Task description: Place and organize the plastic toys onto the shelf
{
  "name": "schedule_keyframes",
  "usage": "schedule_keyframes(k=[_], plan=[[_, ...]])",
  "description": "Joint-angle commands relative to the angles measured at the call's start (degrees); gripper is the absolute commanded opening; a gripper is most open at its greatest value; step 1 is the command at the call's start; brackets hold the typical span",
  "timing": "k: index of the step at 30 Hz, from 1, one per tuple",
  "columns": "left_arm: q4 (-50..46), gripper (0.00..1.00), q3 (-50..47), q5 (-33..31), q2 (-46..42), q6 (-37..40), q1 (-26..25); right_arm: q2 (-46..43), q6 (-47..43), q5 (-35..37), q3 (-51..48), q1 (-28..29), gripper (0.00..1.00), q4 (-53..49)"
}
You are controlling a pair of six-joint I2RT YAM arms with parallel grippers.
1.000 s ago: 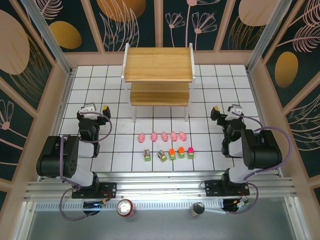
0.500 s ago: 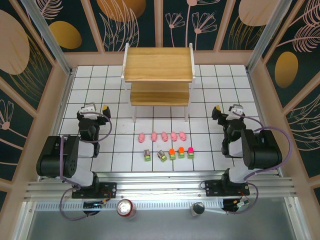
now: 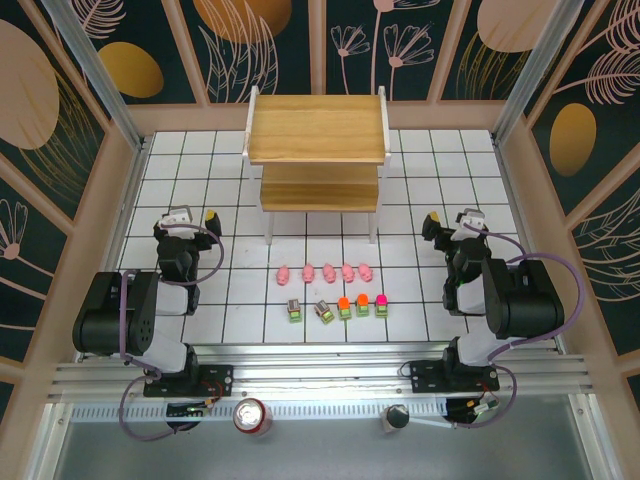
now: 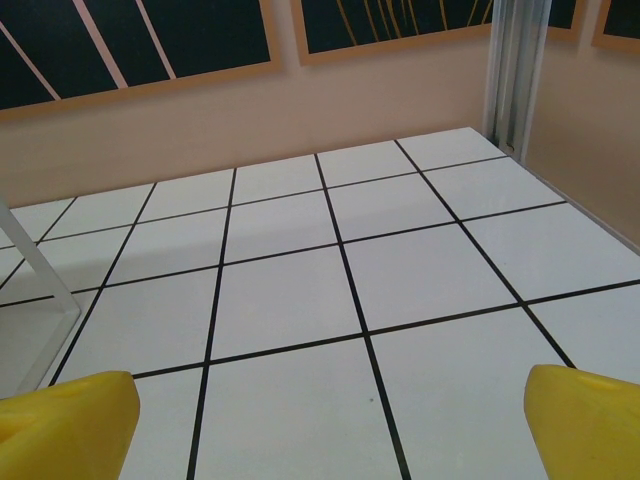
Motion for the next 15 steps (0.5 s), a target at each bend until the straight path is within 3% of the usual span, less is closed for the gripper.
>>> schedule_keyframes(k=[1, 15], plan=[[0.83, 0.99, 0.15, 0.72, 0.19, -0.20, 0.36, 0.40, -0.94, -0.65, 0.79, 0.36, 0.99, 1.04], [0.83, 0.99, 0.08, 0.72, 0.10, -0.21, 0.41, 0.40, -1.30, -1.75, 0.98, 0.37, 0.99, 0.86]])
